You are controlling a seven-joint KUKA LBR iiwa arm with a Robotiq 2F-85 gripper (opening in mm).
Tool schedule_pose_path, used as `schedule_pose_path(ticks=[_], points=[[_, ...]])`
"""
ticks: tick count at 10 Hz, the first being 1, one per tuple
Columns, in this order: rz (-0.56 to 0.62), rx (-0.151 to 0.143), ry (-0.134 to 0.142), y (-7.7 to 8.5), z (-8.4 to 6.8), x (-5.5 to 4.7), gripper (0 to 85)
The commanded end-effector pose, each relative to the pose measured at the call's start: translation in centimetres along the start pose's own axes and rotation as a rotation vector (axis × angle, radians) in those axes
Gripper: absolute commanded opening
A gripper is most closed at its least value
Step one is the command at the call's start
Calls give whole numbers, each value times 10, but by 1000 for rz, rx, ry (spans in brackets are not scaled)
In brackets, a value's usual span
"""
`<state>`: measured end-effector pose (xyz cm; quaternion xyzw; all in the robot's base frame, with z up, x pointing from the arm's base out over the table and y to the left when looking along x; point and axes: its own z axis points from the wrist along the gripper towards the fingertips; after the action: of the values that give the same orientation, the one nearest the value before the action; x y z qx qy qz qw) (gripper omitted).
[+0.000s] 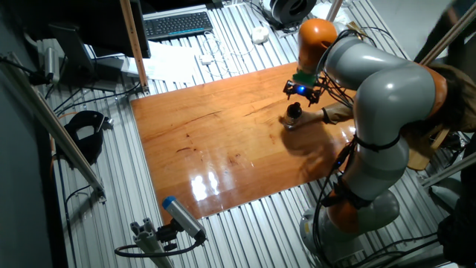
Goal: Unscrew the lid from the jar
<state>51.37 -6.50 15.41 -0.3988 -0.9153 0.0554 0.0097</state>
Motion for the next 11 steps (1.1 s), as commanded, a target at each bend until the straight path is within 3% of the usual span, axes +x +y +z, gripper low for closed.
schedule_pose_path(ticks=[1,11], points=[[425,18,43,2,0,1,850],[598,28,33,4,20,14,850]])
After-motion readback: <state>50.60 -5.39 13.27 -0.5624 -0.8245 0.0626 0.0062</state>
